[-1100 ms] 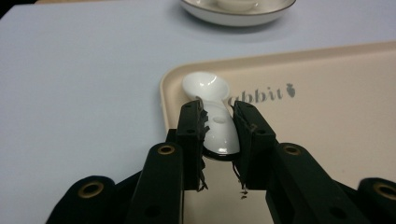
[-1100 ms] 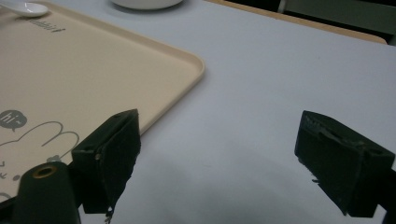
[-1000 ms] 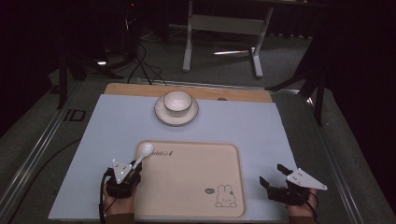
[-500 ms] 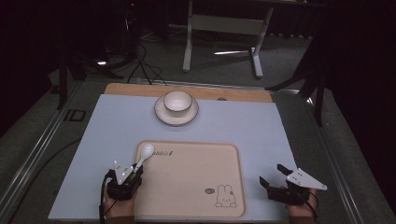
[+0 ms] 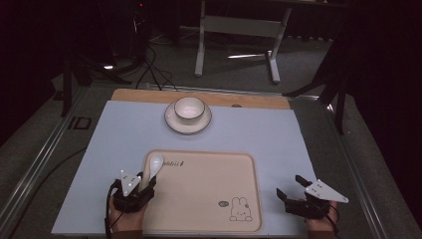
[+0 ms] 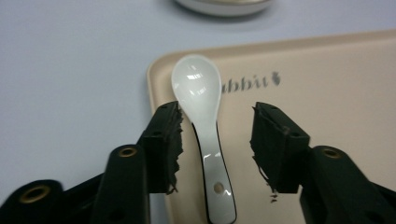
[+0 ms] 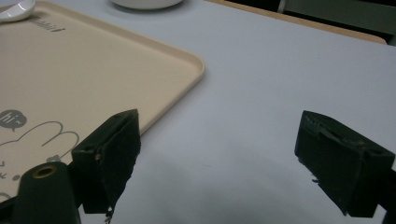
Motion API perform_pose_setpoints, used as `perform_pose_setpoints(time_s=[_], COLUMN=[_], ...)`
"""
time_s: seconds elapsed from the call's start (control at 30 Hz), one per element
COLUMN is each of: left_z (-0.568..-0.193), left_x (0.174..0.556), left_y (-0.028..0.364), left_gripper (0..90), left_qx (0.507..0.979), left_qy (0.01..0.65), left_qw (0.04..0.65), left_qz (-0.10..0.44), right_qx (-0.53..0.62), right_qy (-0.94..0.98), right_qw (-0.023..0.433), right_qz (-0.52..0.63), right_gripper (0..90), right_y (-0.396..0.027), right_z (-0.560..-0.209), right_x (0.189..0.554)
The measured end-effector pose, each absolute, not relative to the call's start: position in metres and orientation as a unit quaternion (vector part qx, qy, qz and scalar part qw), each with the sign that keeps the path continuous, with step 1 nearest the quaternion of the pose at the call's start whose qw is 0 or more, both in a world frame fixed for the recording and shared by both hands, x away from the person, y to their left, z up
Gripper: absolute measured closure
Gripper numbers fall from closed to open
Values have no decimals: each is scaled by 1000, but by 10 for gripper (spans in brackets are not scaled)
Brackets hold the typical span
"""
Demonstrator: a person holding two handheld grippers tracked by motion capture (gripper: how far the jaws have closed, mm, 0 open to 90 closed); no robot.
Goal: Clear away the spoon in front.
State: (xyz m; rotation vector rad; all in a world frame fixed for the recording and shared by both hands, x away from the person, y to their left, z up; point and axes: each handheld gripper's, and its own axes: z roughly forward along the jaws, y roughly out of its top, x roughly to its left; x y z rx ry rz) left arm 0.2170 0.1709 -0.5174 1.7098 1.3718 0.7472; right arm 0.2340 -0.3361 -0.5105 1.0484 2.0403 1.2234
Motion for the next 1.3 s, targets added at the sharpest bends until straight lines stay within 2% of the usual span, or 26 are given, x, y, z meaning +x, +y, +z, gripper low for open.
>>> perform_pose_setpoints(time_s=[0.17,0.57,0.77,0.97,1.3], left_z=[-500,-455,-444,-451,-481], left_x=[219,227,230,232,237], left_y=[172,187,200,229,264], left_gripper=[446,412,404,404,392], left_qx=[677,674,706,710,679], left_qy=[527,493,456,447,506], left_qw=[420,454,441,450,436], left_qz=[296,310,315,305,305], right_qx=[388,390,391,393,396], right_qy=[756,756,755,752,751], right_qw=[268,267,266,265,264], right_qz=[453,453,454,458,458], right_gripper=[142,142,142,142,142], right_y=[-336,-336,-337,-338,-338], right_z=[-510,-511,-510,-510,-510], right_x=[234,234,234,234,235])
